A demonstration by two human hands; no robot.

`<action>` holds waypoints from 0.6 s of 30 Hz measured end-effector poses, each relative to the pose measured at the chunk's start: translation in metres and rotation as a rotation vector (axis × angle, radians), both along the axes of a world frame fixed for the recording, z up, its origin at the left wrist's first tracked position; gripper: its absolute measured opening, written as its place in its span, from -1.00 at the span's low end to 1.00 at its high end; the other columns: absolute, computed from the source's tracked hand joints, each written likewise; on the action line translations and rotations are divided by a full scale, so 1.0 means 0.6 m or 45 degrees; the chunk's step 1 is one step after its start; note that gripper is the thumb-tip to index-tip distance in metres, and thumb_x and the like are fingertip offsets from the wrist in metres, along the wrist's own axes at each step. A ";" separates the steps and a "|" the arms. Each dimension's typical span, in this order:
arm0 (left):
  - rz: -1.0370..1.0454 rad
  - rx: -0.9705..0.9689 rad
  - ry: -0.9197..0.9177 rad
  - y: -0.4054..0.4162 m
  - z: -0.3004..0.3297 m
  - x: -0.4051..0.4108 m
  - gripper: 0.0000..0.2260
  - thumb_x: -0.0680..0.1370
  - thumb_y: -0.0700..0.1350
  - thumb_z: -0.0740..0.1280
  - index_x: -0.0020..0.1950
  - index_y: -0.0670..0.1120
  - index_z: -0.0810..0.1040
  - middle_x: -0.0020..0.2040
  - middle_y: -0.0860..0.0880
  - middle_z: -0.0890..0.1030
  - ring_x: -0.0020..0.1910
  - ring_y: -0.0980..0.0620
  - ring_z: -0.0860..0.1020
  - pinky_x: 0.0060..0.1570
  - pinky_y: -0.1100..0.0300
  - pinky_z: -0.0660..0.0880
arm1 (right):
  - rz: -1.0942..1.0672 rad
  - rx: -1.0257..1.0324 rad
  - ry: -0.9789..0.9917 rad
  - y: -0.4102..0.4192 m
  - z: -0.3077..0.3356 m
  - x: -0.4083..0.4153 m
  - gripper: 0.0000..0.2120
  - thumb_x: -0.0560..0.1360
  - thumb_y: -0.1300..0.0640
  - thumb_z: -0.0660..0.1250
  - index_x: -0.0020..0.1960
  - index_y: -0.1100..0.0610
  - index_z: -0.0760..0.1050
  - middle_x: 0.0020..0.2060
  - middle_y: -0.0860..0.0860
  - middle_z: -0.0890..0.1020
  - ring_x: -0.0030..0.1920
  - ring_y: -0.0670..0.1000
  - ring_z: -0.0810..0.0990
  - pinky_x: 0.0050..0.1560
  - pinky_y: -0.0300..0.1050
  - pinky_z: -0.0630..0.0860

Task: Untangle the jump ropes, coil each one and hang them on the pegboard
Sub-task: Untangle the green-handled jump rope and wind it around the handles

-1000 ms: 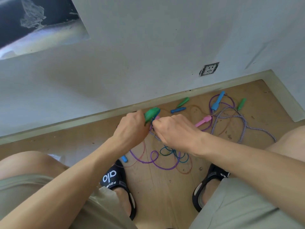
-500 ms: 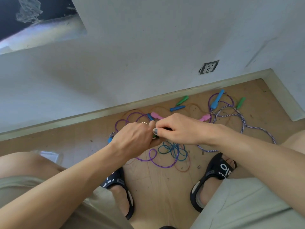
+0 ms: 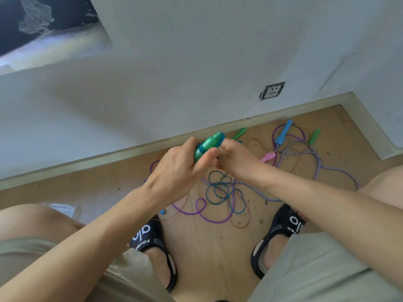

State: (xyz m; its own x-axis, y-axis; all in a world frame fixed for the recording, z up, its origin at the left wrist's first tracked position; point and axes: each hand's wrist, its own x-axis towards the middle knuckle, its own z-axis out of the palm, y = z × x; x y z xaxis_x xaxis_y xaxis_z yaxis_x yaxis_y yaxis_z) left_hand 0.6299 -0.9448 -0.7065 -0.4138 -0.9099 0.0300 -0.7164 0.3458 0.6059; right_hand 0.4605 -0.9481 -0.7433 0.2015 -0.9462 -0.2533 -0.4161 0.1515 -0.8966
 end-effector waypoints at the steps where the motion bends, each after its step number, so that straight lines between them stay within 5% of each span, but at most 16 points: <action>1: 0.095 0.084 0.007 -0.011 -0.005 0.002 -0.62 0.60 0.26 0.12 -0.16 -0.03 0.35 -0.46 0.07 0.46 -0.43 0.15 0.43 -0.45 0.29 0.26 | -0.004 -0.030 0.032 0.005 -0.003 0.006 -0.73 0.65 0.02 0.12 -0.18 0.04 0.46 -0.37 -0.11 0.49 -0.35 -0.08 0.42 -0.22 -0.06 0.39; 5: 0.331 0.287 -0.137 -0.060 -0.028 0.025 -0.54 0.62 0.27 0.08 -0.06 -0.13 0.42 -0.28 -0.03 0.52 -0.31 -0.03 0.46 -0.38 0.10 0.29 | 0.051 -0.184 0.226 0.020 0.007 0.018 -0.70 0.67 0.06 0.12 -0.20 0.13 0.42 -0.43 -0.09 0.44 -0.37 -0.11 0.38 -0.26 -0.09 0.29; 9: 0.221 0.287 -0.124 -0.057 -0.050 0.031 -0.68 0.64 0.23 0.13 0.11 -0.03 0.37 -0.26 0.00 0.53 -0.30 0.02 0.50 -0.35 0.08 0.36 | 0.111 -0.214 0.248 0.014 0.016 0.007 -0.67 0.64 0.00 0.18 -0.17 0.21 0.46 -0.34 0.06 0.57 -0.30 0.01 0.49 -0.23 -0.03 0.39; 11: 0.137 0.238 -0.147 -0.055 -0.053 0.034 -0.73 0.65 0.20 0.13 0.19 0.04 0.34 -0.26 0.03 0.53 -0.29 0.03 0.52 -0.32 0.06 0.40 | 0.122 -0.187 0.240 0.013 0.017 0.003 -0.66 0.64 0.00 0.18 -0.15 0.23 0.47 -0.28 0.13 0.60 -0.22 0.07 0.55 -0.16 0.04 0.47; 15: -0.038 0.033 -0.278 -0.053 -0.065 0.041 -0.72 0.65 0.21 0.10 0.20 0.03 0.32 -0.29 0.02 0.51 -0.33 0.00 0.50 -0.35 0.06 0.35 | 0.084 -0.106 0.118 0.007 0.022 -0.001 -0.63 0.64 -0.01 0.18 -0.26 0.17 0.40 -0.49 -0.11 0.45 -0.40 -0.10 0.42 -0.09 0.00 0.52; 18: -0.137 -0.118 -0.408 -0.048 -0.076 0.042 -0.67 0.64 0.24 0.06 0.17 0.01 0.30 -0.29 -0.05 0.52 -0.35 -0.11 0.52 -0.37 0.04 0.40 | 0.038 -0.116 0.114 -0.001 0.034 -0.009 -0.59 0.65 -0.03 0.19 -0.28 0.21 0.37 -0.50 -0.07 0.45 -0.44 -0.09 0.40 -0.23 -0.08 0.42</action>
State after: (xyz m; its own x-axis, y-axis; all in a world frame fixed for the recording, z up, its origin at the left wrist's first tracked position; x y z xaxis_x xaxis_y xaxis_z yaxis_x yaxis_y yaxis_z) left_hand 0.6552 -0.9736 -0.7519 -0.5090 -0.8600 -0.0363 -0.8215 0.4728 0.3188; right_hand 0.4548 -0.9485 -0.7227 0.2102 -0.9600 -0.1851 -0.4984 0.0577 -0.8650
